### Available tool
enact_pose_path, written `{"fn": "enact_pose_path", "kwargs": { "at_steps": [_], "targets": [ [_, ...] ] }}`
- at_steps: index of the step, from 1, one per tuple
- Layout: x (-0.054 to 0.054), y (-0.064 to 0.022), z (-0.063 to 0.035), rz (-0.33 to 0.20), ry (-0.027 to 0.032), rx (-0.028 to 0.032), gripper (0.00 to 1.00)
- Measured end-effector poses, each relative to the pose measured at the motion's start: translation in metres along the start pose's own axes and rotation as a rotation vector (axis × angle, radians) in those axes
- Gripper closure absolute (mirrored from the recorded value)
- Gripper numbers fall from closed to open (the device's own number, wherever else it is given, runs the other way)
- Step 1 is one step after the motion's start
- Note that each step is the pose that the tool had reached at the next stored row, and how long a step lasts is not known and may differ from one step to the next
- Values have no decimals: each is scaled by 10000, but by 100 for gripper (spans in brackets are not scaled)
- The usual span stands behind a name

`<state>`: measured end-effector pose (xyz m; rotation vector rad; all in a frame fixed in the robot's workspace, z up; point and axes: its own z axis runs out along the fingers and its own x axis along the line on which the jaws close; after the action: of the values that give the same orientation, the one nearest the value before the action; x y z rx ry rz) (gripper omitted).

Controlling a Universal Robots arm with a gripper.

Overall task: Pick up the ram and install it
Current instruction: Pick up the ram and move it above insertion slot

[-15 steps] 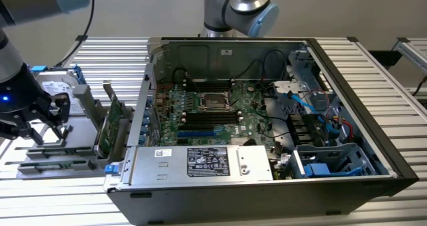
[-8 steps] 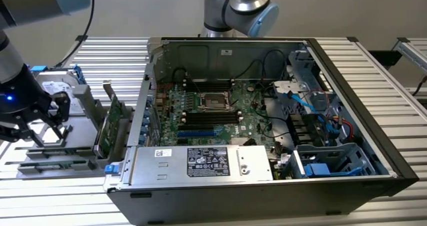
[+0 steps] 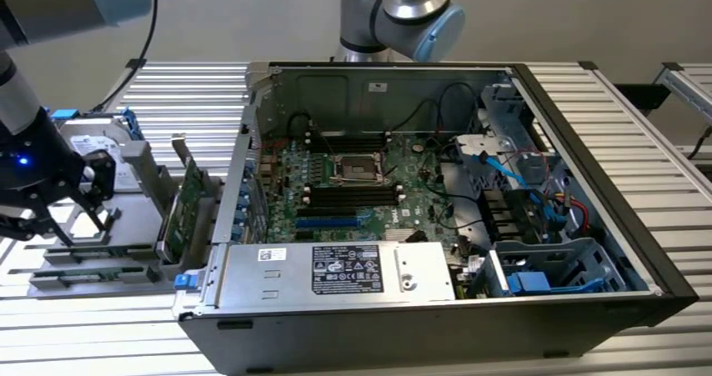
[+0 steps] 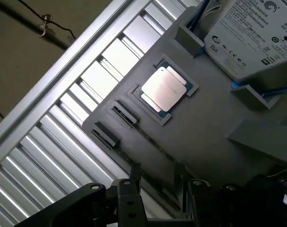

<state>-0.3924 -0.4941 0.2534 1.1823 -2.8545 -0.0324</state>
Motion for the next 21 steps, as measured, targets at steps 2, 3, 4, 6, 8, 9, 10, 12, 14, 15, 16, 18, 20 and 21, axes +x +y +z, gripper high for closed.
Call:
{"fn": "enact_pose_path", "kwargs": {
  "at_steps": [2,3,4,6,8,9,10,12,14,15,16,18,20,21],
  "targets": [
    [0,0,2,-358,14,14,58],
    [0,0,2,-538,21,21,58],
    [0,0,3,-717,29,29,58],
    [0,0,5,-1092,43,44,58],
    [0,0,8,-1446,56,58,58],
    [0,0,10,-1631,64,65,58],
    [0,0,11,-1812,71,72,58],
    [-1,0,15,-2170,87,86,58],
    [-1,0,19,-2538,102,99,58],
    [-1,-1,20,-2706,110,104,58],
    [-1,-1,22,-2876,118,109,58],
    [-1,-1,26,-3186,138,117,58],
    [-1,-1,30,-3481,162,123,58],
    [-1,-1,32,-3626,177,126,58]
  ]
}}
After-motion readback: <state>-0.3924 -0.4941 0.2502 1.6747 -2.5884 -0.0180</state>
